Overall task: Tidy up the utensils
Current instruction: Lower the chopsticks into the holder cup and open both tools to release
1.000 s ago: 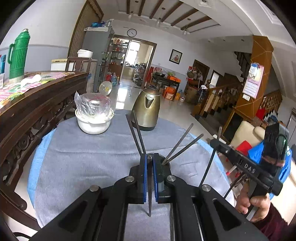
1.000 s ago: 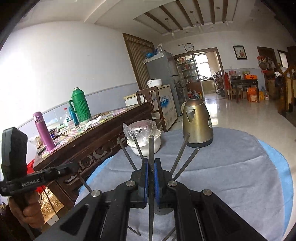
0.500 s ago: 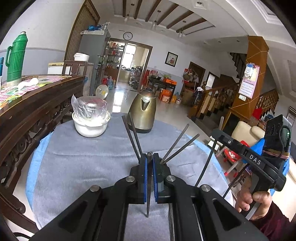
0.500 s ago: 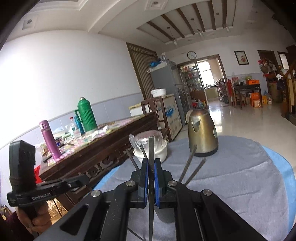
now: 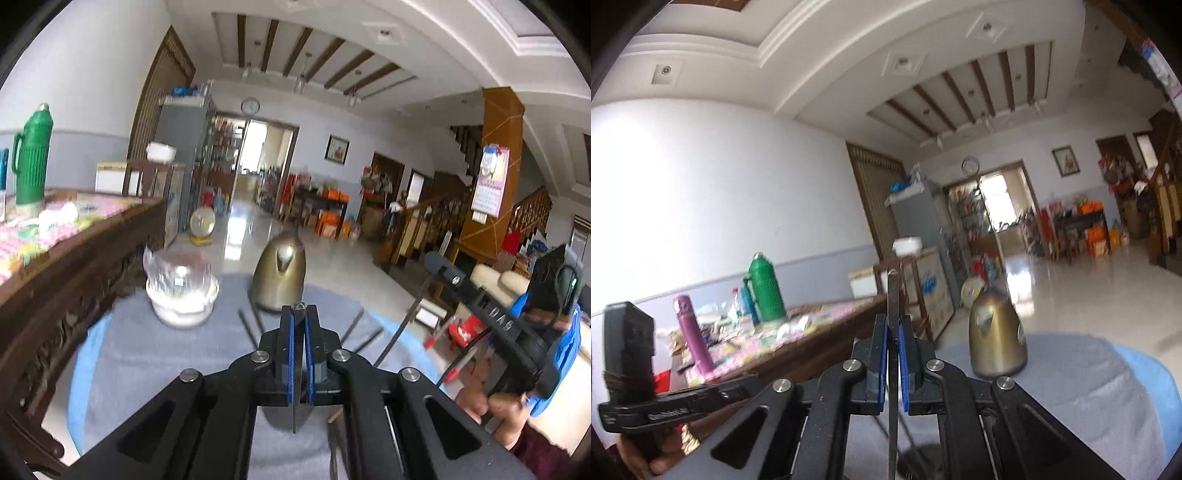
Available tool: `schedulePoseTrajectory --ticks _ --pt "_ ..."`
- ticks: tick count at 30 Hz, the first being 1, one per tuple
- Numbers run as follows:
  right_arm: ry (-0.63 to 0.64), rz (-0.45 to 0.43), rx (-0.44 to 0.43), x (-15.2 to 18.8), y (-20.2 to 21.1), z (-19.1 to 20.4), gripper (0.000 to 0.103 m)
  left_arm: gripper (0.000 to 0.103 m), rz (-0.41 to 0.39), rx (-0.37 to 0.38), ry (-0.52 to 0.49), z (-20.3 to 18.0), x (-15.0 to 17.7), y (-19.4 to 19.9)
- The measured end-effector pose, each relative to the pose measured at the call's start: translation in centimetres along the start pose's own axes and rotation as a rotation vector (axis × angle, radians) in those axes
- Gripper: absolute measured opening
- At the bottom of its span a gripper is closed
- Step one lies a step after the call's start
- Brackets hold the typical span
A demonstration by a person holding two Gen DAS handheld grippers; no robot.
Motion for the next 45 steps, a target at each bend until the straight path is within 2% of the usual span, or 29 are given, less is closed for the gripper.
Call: schedulePoseTrajectory --ticks 2,5,8,11,15,21,34,40,42,45 --pt "0.025 -0.049 0.047 -0.5 -0.4 0.3 0.006 0.006 -0.037 -0.006 -0.010 -0.5 -1.3 0.3" --pt "0.056 -0.071 0.099 -0.5 -2.0 0.7 0.006 0.006 -0.072 -0.029 -0.026 -1.0 -2.4 0.0" --pt "0.089 -0.042 0.146 0.7 -4.1 0.7 0.006 0.006 -0.084 -0.048 -0.028 -1.3 -2.7 -1.1" --pt "0.076 0.006 0.164 2.0 -5.5 0.0 0.006 0.006 -0.061 -0.065 -0.016 -1.0 -2.1 -2.8" --pt "0.034 0.057 0.166 3.4 -6.1 -1.6 0.006 0.006 -0.002 -0.071 0.011 -0.3 -0.6 -4.9" --pt "0.002 0.094 0.160 4.1 -5.4 -2.8 0.006 0.006 0.052 -0.085 0.018 -0.2 1.0 -6.1" --pt "-0.026 0.138 0.149 5.9 -4.2 -3.1 0.007 0.006 0.074 -0.090 0.018 -0.2 2.3 -4.9" --pt "-0.032 0.149 0.146 5.8 -4.0 -3.1 0.007 0.007 0.083 -0.119 0.020 -0.1 2.5 -4.8" --pt "-0.044 0.154 0.140 5.9 -3.7 -3.3 0.008 0.008 0.096 -0.116 0.025 0.0 2.9 -4.9" --pt "-0.066 0.163 0.141 6.0 -3.2 -3.6 0.009 0.028 0.112 -0.134 0.032 0.4 3.5 -4.8"
Point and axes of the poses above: each gripper's, at about its wrist camera, not at the fingertips, and y roughly against the way its jaws point, z to its left, x to its underside, the point moved 4 cm from there along -y, roughly the way its jaws point, and after that the axes turned 9 degrees about z, right-handed, at the moved point
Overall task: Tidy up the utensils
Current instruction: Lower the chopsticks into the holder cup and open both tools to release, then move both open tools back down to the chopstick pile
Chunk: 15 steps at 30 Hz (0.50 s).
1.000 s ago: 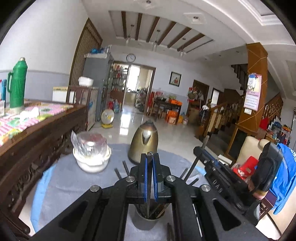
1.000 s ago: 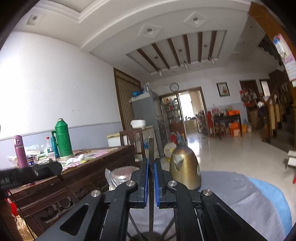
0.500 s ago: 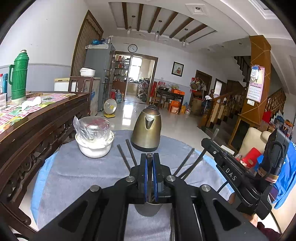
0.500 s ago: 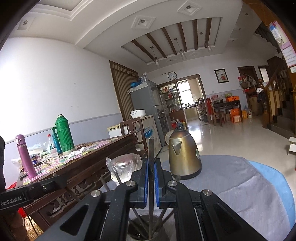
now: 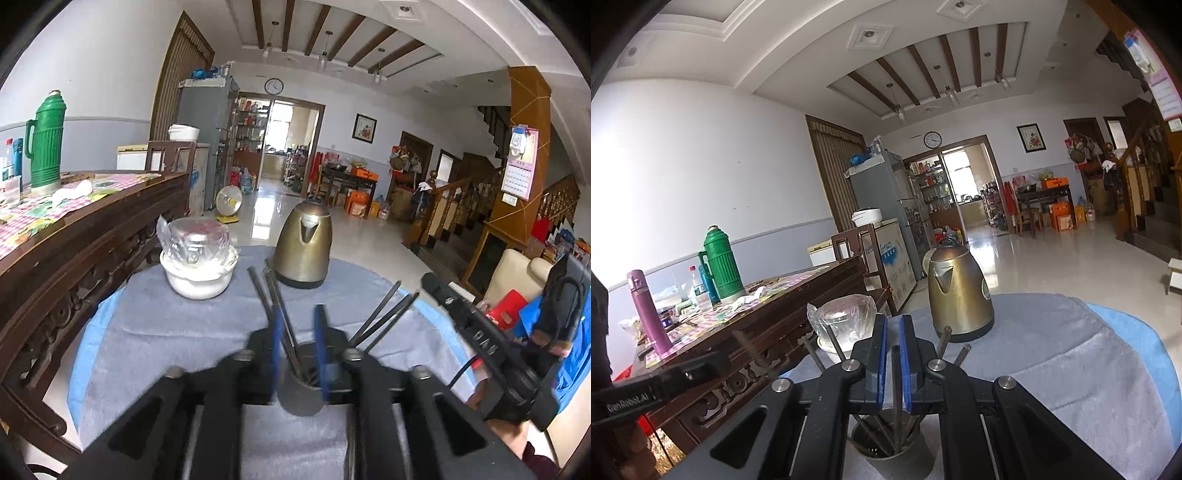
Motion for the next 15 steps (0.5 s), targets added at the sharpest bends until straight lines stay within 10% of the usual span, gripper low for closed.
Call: schedulePoseTrajectory --ticks 15 --pt "-0.064 0.073 -0.015 3.7 4.0 -1.4 0.009 0.060 0.102 -0.252 -0.045 1.0 5.6 0.7"
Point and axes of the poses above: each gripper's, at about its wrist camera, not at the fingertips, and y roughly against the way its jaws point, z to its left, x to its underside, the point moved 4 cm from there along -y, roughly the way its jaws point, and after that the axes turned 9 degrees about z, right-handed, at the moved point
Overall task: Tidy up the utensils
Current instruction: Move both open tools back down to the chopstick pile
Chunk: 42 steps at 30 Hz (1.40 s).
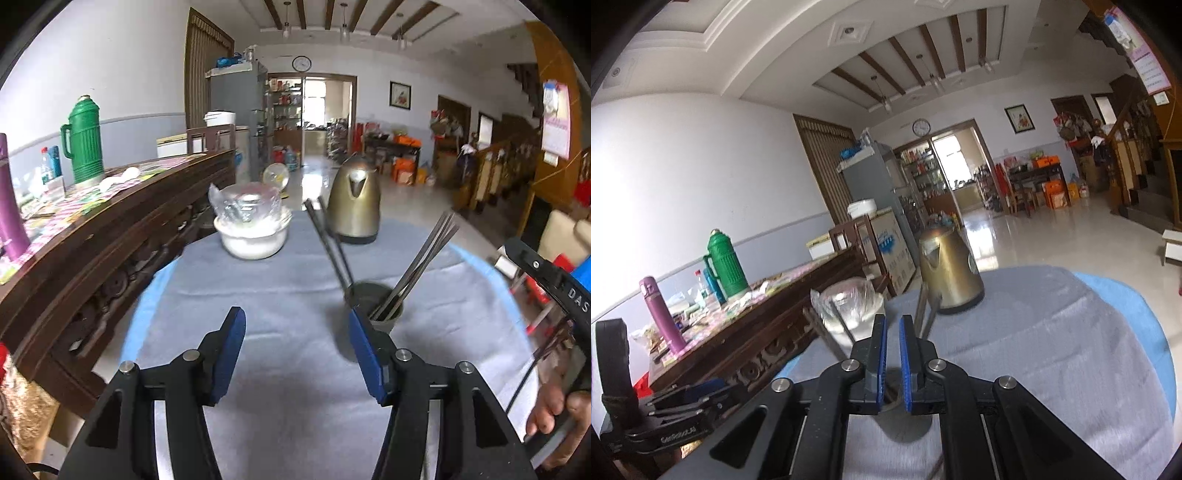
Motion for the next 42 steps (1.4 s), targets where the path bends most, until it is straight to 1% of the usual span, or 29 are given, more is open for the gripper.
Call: schedulePoseTrajectory --ticks 3,7,14,17,28,35,42 --pt "-0.002 0.049 0.009 1.5 -0.3 -0.6 0.009 0.060 0.011 -0.039 -0.012 -0.1 0.8 0.1" --pt "-0.005 0.104 0.013 3.3 -0.9 -1.1 0.009 0.061 0.013 -0.069 -0.031 -0.3 1.2 0.2" --pt "-0.049 0.196 0.014 6.3 -2.4 -3.2 0.009 0.062 0.035 -0.076 -0.033 -0.5 1.7 -0.3" --pt "-0.076 0.229 0.007 7.1 -2.7 -4.0 0.009 0.062 0.051 -0.080 -0.039 -0.8 2.0 -0.7" --pt "-0.112 0.298 -0.019 8.9 -4.1 -4.9 0.009 0.062 0.089 -0.085 -0.038 -1.1 2.6 -1.9" --pt "-0.117 0.318 -0.020 9.3 -4.4 -5.0 0.009 0.062 0.113 -0.092 -0.032 -1.0 2.9 -2.4" --pt "-0.147 0.331 -0.019 9.7 -4.5 -5.7 0.009 0.062 0.135 -0.097 -0.027 -0.9 3.2 -2.8"
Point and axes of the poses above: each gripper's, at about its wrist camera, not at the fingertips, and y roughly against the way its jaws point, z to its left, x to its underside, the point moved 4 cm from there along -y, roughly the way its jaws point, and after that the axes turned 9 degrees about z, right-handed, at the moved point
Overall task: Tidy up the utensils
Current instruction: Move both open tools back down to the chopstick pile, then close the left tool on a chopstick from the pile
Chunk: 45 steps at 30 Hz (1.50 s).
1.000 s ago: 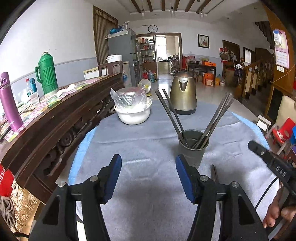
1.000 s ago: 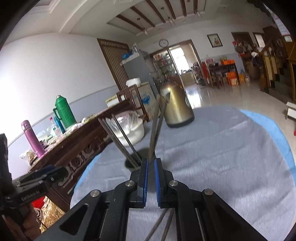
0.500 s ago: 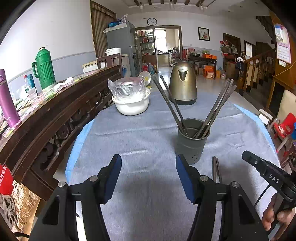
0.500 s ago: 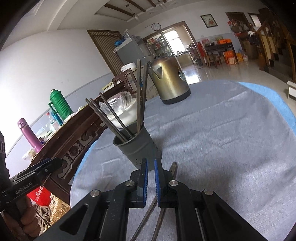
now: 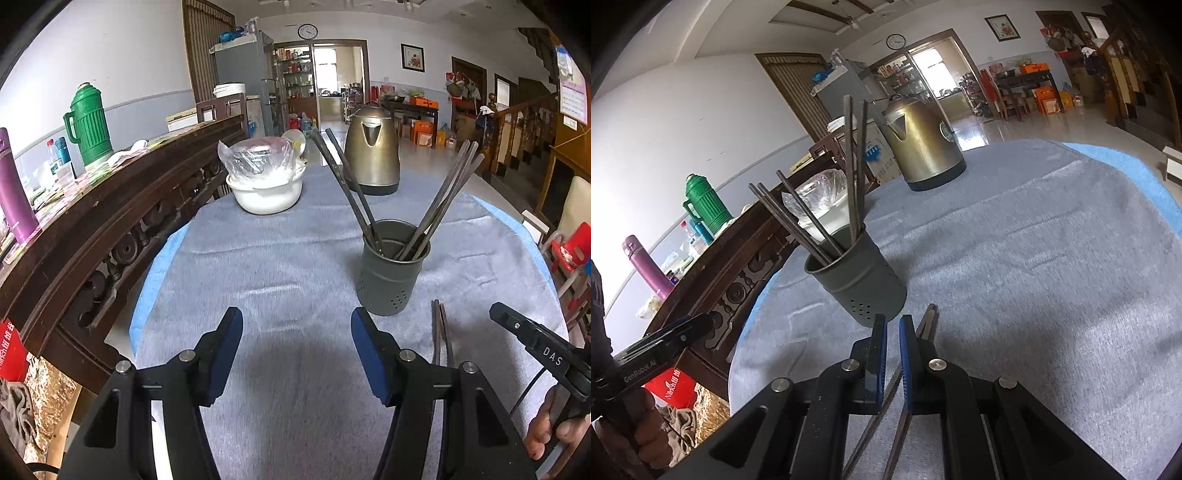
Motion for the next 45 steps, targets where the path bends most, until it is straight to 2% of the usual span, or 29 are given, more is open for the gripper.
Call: schedulePoseTrajectory --ticks 14,27,45 --pt "-0.014 -0.014 -0.108 0.6 -0.7 -1.5 0.009 0.062 0.046 -0.001 -0.012 -0.6 0.6 -1.4" --pt "-0.146 -0.040 -0.213 0.3 -2.4 -5.5 0.009 0.062 0.170 0.132 -0.069 -5.3 2.2 -5.2" --pt "-0.170 -0.031 -0.170 0.2 -3.2 -6.4 0.009 0.062 0.316 0.281 -0.152 -10.8 5.4 -8.4"
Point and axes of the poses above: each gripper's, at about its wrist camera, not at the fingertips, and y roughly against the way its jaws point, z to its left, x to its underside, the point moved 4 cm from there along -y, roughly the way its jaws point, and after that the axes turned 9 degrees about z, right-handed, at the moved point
